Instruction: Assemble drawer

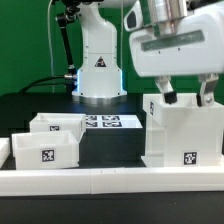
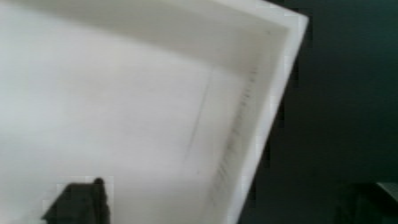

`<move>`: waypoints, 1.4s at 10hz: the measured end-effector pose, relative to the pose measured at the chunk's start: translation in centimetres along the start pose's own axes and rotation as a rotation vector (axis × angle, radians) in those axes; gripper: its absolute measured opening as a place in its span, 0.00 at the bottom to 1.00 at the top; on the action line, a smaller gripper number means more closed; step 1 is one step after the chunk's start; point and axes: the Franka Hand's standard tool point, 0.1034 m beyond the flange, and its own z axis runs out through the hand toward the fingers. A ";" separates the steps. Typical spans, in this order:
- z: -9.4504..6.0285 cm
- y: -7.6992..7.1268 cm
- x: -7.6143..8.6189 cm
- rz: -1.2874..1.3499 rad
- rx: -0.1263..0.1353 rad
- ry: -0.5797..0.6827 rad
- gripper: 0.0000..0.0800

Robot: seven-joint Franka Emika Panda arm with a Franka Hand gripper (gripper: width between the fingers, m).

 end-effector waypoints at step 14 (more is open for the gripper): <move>-2.5 4.4 2.7 -1.155 -0.181 -0.094 0.81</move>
Offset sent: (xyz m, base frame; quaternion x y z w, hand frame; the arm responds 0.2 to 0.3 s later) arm 0.0000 0.0000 0.0000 0.0000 0.0000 -0.0650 0.9979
